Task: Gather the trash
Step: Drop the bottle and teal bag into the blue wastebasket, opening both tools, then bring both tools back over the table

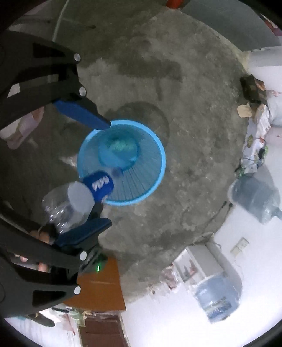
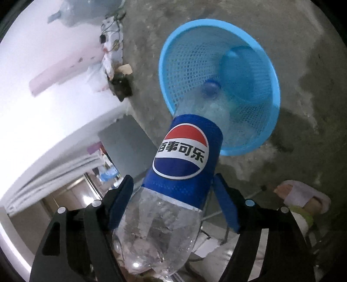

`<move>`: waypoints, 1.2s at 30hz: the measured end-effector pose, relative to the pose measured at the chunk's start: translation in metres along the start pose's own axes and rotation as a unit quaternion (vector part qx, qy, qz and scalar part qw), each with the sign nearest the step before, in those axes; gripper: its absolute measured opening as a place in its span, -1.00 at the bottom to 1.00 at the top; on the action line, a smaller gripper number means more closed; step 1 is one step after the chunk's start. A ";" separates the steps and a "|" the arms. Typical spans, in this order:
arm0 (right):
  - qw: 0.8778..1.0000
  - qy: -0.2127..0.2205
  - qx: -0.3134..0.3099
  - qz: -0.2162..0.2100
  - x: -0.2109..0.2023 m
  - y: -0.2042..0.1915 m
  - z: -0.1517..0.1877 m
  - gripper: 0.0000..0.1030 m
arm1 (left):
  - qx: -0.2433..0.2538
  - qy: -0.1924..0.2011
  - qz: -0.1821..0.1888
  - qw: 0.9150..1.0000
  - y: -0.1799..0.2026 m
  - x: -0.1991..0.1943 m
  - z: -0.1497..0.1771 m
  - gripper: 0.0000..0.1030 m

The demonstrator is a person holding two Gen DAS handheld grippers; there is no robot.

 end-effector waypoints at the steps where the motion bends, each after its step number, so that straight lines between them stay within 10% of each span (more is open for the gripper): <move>1: 1.000 0.002 -0.002 0.003 0.002 0.001 0.000 0.43 | 0.004 0.006 0.002 1.000 0.000 -0.006 0.001 0.54; 16: 0.997 0.060 0.009 0.055 0.018 -0.026 -0.041 0.76 | 0.007 0.069 0.018 0.997 -0.014 -0.082 0.038 0.62; 27: 0.991 0.074 -0.084 0.074 -0.013 -0.046 -0.007 0.76 | 0.029 0.117 0.009 0.993 -0.027 -0.135 0.070 0.62; 36: 0.920 0.131 -0.333 0.161 -0.044 -0.124 0.090 0.76 | 0.043 0.189 0.043 0.980 -0.053 -0.204 0.118 0.62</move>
Point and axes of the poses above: each gripper's, at about its wrist camera, not at the fingertips, and x roughly the way its jaws point, y to its right, z to its underside, the point moved 4 cm from there along x, roughly the way its jaws point, and after that the axes turned 2 degrees about x, right-handed, at the moved point
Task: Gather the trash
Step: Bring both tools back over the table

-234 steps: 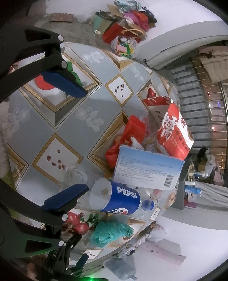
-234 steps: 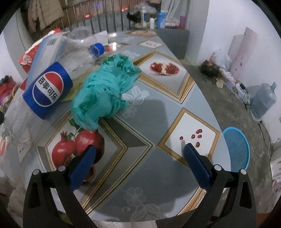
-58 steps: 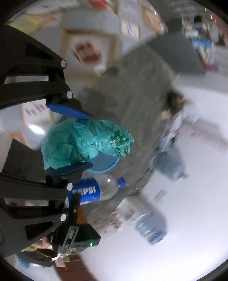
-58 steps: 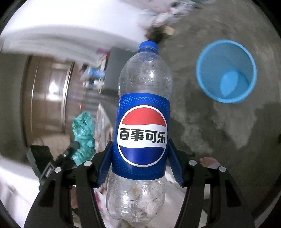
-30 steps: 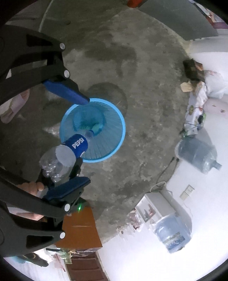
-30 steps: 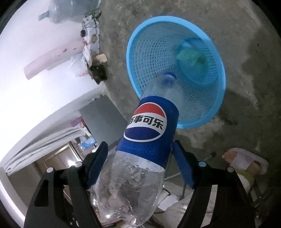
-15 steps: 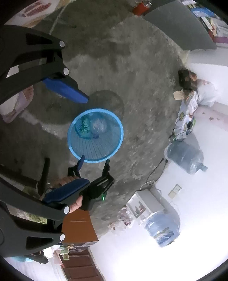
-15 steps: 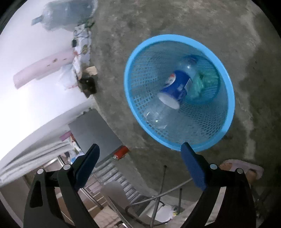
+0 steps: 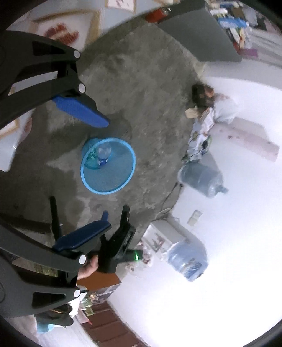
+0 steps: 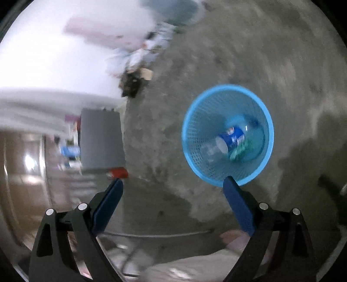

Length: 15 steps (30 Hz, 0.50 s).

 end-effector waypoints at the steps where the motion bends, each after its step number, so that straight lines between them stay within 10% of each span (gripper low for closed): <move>1: 1.000 0.010 -0.022 0.007 -0.007 -0.011 0.004 0.76 | -0.003 0.009 -0.002 1.000 -0.005 -0.012 0.003 0.62; 7: 0.974 0.089 -0.181 0.100 -0.053 -0.082 0.038 0.83 | -0.019 0.051 -0.040 0.998 -0.036 -0.087 0.022 0.63; 15: 0.861 0.214 -0.429 0.168 -0.090 -0.162 0.107 0.87 | -0.079 0.150 -0.147 0.975 -0.099 -0.236 0.061 0.74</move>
Point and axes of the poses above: each gripper's, at about its wrist camera, not at the fingertips, and x roughly the way its jaws point, y to its right, z to its underside, the point moved 4 cm from there along x, roughly the way its jaws point, and after that the axes turned 2 degrees about x, right-handed, at the moved point
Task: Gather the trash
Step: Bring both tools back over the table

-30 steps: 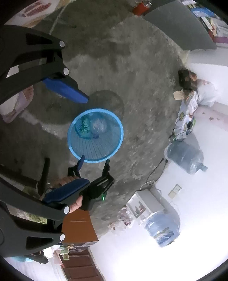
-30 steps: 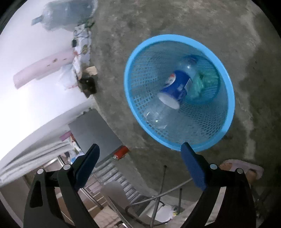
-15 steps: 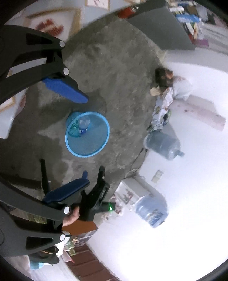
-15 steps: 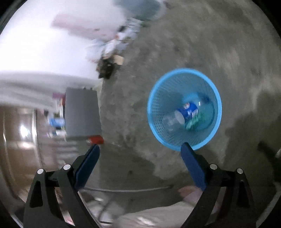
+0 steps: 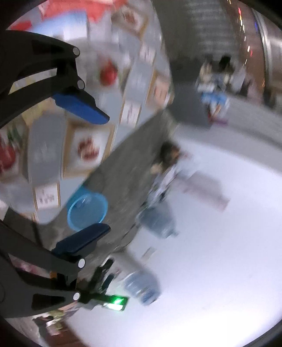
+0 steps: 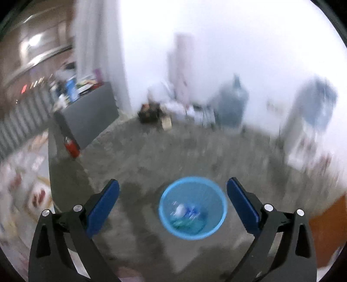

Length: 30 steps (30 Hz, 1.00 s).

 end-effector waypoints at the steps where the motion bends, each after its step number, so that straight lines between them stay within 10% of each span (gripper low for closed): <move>1: 1.000 0.012 -0.019 -0.007 -0.007 -0.010 -0.003 0.87 | -0.007 0.013 -0.013 1.000 -0.011 -0.015 0.001 0.76; 12: 0.969 0.097 0.014 -0.225 -0.075 -0.089 -0.018 0.87 | -0.081 0.067 -0.101 0.989 -0.090 -0.110 0.051 0.78; 19: 0.942 0.020 0.001 -0.335 -0.072 -0.152 0.015 0.87 | -0.082 0.063 -0.122 0.987 -0.100 -0.120 0.085 0.78; 30: 0.903 -0.098 -0.044 -0.417 -0.058 -0.227 0.079 0.33 | -0.005 0.052 -0.167 0.985 -0.090 -0.100 0.121 0.78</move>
Point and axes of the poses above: each gripper's, at about its wrist camera, not at the fingertips, and x roughly the way its jaws point, y to its right, z to its underside, the point moved 4 cm from there along x, roughly the way its jaws point, and after that the axes turned 2 degrees about x, right-handed, at the moved point
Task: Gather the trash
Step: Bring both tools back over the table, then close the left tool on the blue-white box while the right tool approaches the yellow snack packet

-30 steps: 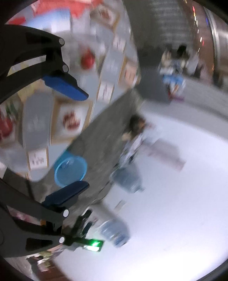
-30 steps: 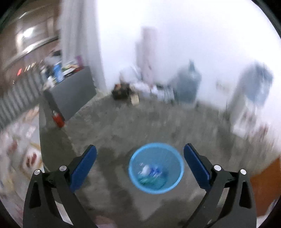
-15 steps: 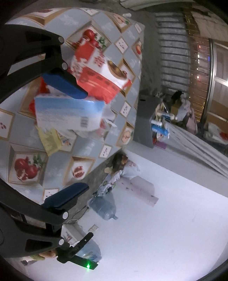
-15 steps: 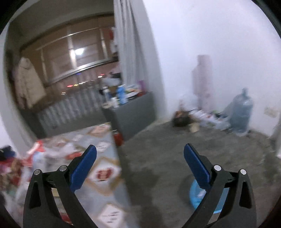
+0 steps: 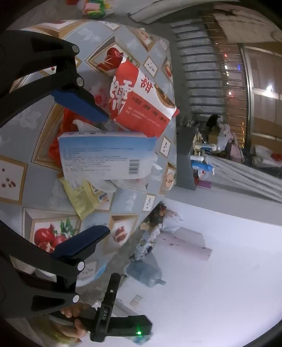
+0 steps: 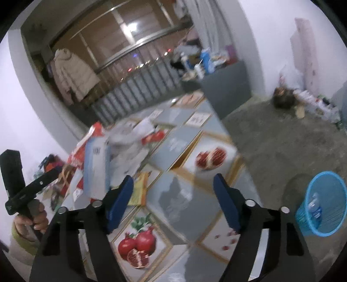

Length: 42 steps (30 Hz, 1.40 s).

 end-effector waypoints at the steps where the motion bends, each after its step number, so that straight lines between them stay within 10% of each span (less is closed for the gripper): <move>1: 1.000 -0.007 -0.001 -0.005 0.007 0.000 0.001 0.29 | 0.007 -0.002 -0.001 1.000 0.002 0.002 0.002 0.78; 42: 0.990 -0.130 -0.026 -0.044 0.103 -0.057 0.026 -0.31 | -0.014 -0.082 -0.060 0.995 -0.017 0.066 0.009 0.78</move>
Point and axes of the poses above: each gripper's, at about its wrist camera, not at the fingertips, and x roughly the way its jaws point, y to its right, z to its underside, the point moved 4 cm from there along x, roughly the way its jaws point, and after that the axes turned 2 degrees about x, right-handed, at the moved point
